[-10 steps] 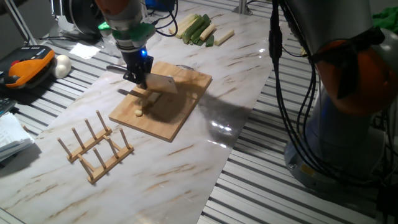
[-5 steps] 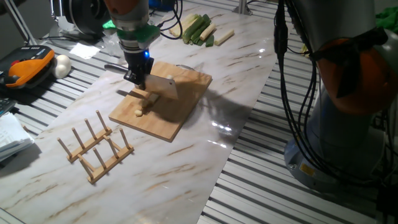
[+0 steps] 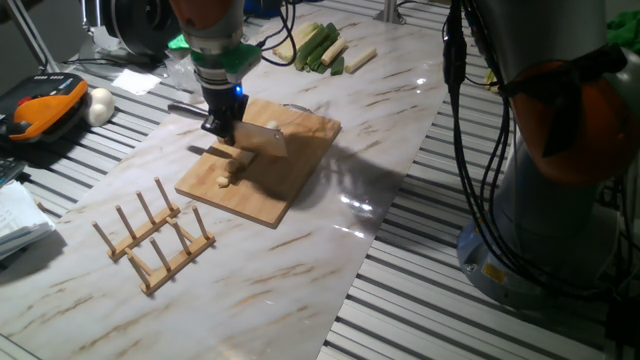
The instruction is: Chop the scallions
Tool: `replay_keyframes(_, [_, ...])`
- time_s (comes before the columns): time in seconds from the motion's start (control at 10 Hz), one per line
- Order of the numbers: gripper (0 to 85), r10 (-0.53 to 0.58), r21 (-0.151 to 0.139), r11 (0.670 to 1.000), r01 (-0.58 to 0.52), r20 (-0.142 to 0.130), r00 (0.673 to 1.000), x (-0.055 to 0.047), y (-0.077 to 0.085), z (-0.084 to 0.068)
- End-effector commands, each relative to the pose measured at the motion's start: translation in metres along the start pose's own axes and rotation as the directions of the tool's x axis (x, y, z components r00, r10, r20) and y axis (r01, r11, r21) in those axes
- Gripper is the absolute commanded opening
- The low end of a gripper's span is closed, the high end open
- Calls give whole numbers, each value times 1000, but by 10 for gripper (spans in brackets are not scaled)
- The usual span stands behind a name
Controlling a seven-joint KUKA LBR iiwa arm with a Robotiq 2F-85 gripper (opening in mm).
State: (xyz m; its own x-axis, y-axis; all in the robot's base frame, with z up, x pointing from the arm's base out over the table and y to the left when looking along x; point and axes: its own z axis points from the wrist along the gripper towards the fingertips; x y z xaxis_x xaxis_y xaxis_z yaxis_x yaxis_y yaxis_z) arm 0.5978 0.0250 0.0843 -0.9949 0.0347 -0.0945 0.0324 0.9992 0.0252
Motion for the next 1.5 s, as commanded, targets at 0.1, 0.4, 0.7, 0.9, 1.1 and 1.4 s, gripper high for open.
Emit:
replay_keyframes(0.1, [0, -4, 3, 1000, 4, 6, 1000, 2, -1, 7])
replay_keyframes(0.4, [0, -11, 3, 1000, 11, 9, 1000, 4, -2, 12])
replay_keyframes(0.7, [0, -16, 0, 1000, 16, 9, 1000, 6, -3, 13])
replay_keyframes(0.9, [0, -17, -6, 1000, 17, 6, 1000, 7, -3, 14])
replay_keyframes(1.1, [0, -17, -7, 1000, 17, 8, 1000, 9, -3, 16])
replay_keyframes(1.4, [0, -10, -12, 1000, 11, 24, 1000, 16, 1, 29])
